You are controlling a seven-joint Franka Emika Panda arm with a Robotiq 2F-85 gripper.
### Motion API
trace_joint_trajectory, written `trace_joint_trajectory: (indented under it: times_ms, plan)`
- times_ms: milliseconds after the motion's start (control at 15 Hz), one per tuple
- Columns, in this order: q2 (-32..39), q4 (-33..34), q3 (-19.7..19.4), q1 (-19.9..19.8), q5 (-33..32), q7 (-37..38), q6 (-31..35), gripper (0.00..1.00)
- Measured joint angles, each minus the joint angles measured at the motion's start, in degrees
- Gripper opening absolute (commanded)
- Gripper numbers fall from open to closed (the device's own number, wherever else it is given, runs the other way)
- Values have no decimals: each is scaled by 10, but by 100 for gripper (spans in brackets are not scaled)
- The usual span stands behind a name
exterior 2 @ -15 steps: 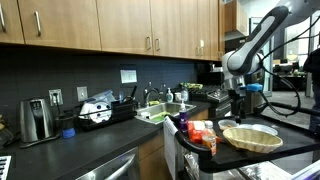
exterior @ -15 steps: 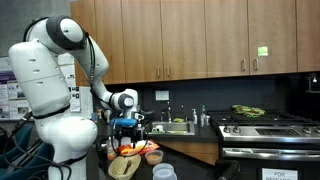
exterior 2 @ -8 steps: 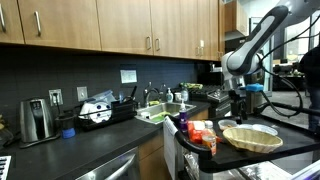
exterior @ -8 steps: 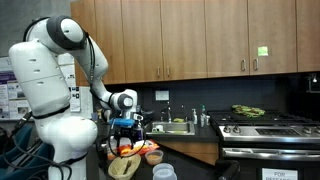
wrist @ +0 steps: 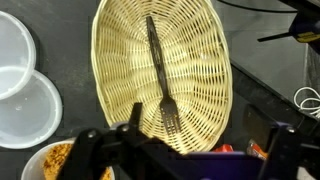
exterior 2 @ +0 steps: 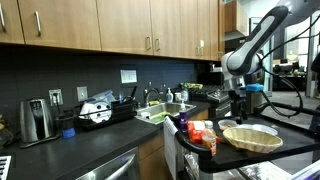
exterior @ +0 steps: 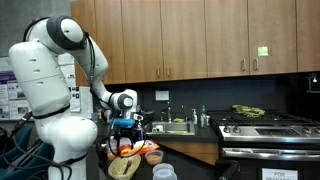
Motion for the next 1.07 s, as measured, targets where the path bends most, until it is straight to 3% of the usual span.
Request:
trace_joint_trajectory:
  times_ms: [1067]
  plan:
    - [71, 1, -22, -11, -1, -27, 2, 100]
